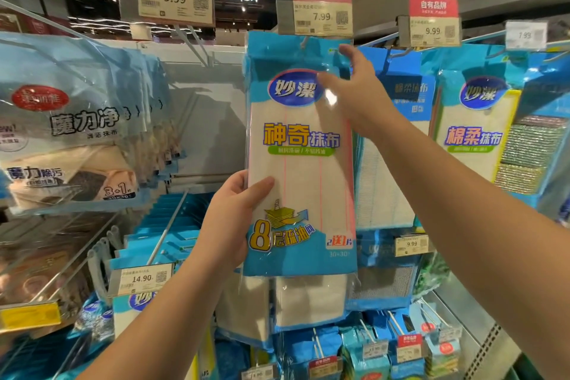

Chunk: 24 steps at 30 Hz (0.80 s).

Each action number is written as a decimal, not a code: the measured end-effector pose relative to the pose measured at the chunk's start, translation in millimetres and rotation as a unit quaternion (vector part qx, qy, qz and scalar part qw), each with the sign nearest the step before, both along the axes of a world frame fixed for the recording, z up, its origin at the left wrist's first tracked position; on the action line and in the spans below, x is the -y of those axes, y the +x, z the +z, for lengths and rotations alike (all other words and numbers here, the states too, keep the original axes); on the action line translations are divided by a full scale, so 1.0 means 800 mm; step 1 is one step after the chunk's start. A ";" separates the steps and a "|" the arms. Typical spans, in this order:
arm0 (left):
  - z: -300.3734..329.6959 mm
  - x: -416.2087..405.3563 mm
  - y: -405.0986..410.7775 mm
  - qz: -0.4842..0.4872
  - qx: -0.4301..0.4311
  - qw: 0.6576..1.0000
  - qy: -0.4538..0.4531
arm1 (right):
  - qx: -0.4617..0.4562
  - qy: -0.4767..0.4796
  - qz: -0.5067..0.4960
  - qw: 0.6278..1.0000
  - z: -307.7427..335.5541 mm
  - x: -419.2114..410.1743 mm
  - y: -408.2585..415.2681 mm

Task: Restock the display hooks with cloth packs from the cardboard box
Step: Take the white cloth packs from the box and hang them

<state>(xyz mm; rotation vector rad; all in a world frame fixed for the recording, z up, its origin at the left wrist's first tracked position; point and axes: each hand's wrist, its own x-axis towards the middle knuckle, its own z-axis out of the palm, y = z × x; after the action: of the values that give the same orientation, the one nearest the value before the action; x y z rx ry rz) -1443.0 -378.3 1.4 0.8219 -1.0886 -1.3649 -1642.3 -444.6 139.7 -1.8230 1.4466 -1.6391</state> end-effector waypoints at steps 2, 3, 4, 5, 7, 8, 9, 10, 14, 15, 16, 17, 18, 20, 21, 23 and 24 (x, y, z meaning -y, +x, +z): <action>0.002 0.009 -0.002 0.005 -0.004 1.000 0.000 | -0.025 0.002 -0.028 0.999 -0.024 -0.017 0.006; 0.003 0.014 -0.003 0.007 -0.006 1.000 0.002 | -0.023 0.014 -0.029 0.999 -0.041 -0.026 0.008; 0.004 0.020 -0.004 0.010 -0.008 1.000 0.003 | -0.022 0.034 -0.027 0.999 -0.060 -0.034 0.011; 0.005 0.026 -0.005 0.015 -0.007 1.000 0.004 | -0.032 0.061 -0.027 0.997 -0.080 -0.042 0.013; 0.006 0.039 -0.010 0.029 -0.010 1.000 0.003 | -0.066 0.110 -0.026 0.991 -0.119 -0.053 0.017; 0.005 0.047 -0.013 0.037 -0.012 0.999 0.003 | -0.077 0.122 -0.025 0.989 -0.133 -0.054 0.019; 0.005 0.053 -0.016 0.048 -0.009 0.999 0.004 | -0.082 0.131 -0.028 0.988 -0.142 -0.052 0.020; 0.005 0.060 -0.019 0.059 -0.003 0.998 0.004 | -0.088 0.137 -0.036 0.986 -0.146 -0.047 0.021; 0.004 0.090 -0.024 0.098 0.047 0.994 -0.008 | -0.138 0.160 -0.063 0.975 -0.147 -0.006 0.021; 0.003 0.099 -0.023 0.109 0.067 0.992 -0.009 | -0.152 0.171 -0.067 0.971 -0.147 0.003 0.023; 0.002 0.109 -0.022 0.121 0.091 0.988 -0.007 | -0.167 0.182 -0.073 0.966 -0.147 0.012 0.025; 0.000 0.118 -0.021 0.132 0.116 0.984 -0.003 | -0.179 0.188 -0.083 0.962 -0.148 0.020 0.027; -0.001 0.126 -0.021 0.143 0.143 0.979 -0.001 | -0.188 0.191 -0.092 0.959 -0.150 0.027 0.029; -0.005 0.140 -0.021 0.170 0.197 0.966 -0.007 | -0.197 0.194 -0.100 0.956 -0.157 0.043 0.034; -0.006 0.146 -0.021 0.183 0.217 0.959 -0.009 | -0.197 0.196 -0.100 0.955 -0.162 0.051 0.036; -0.008 0.158 -0.021 0.200 0.249 0.948 -0.010 | -0.195 0.201 -0.100 0.955 -0.169 0.067 0.040; -0.009 0.165 -0.020 0.203 0.263 0.943 -0.008 | -0.195 0.201 -0.102 0.954 -0.172 0.073 0.042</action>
<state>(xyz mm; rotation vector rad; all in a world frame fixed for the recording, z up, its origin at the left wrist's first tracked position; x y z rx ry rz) -1459.1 -510.4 -5.7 1.3629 -1.2404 -0.8022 -1608.8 -503.3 2.1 -1.8646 2.0192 -0.9801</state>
